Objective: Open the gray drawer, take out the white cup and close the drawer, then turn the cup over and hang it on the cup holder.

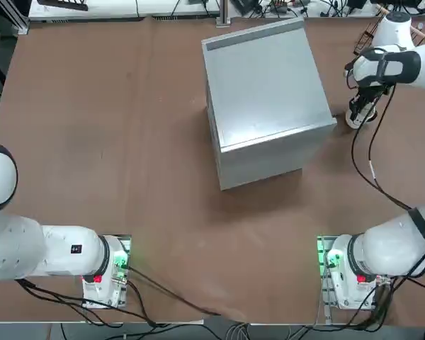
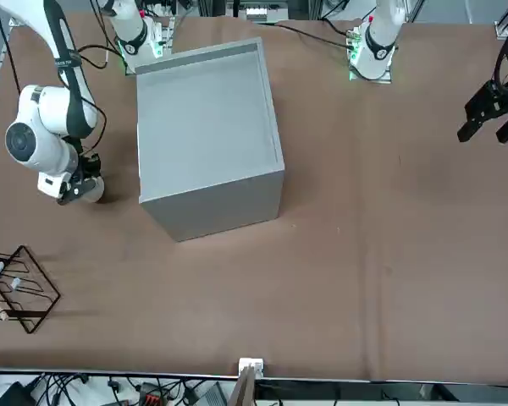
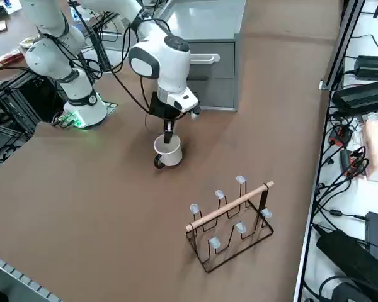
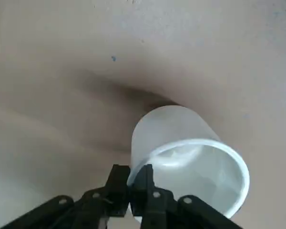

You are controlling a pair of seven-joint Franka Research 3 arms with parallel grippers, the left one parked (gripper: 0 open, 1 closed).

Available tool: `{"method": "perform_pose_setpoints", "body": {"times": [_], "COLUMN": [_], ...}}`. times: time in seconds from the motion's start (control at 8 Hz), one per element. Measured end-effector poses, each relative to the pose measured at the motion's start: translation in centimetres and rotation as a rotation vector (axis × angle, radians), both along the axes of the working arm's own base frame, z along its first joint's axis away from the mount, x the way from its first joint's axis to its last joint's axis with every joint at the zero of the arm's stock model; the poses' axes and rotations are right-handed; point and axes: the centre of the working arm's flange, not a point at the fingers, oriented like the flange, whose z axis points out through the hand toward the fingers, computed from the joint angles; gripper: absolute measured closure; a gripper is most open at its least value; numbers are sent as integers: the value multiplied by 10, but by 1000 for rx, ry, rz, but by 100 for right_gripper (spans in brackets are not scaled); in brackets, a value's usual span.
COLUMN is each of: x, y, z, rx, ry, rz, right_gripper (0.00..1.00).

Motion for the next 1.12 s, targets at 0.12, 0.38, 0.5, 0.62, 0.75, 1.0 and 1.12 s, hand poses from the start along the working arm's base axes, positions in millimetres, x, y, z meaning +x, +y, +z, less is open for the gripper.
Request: {"method": "perform_pose_setpoints", "body": {"times": [0.12, 0.38, 0.5, 0.62, 0.75, 1.0, 1.12], "x": [1, 10, 13, 16, 17, 18, 23], "y": [1, 13, 22, 30, 38, 41, 41], "z": [1, 6, 7, 5, 1, -5, -2], "rx": [0, 3, 4, 4, 4, 2, 1], "ry": [-12, -60, -78, -92, -94, -89, -97], "rz": [3, 30, 44, 54, 61, 64, 64], "right_gripper": [95, 95, 95, 95, 95, 79, 62]}}
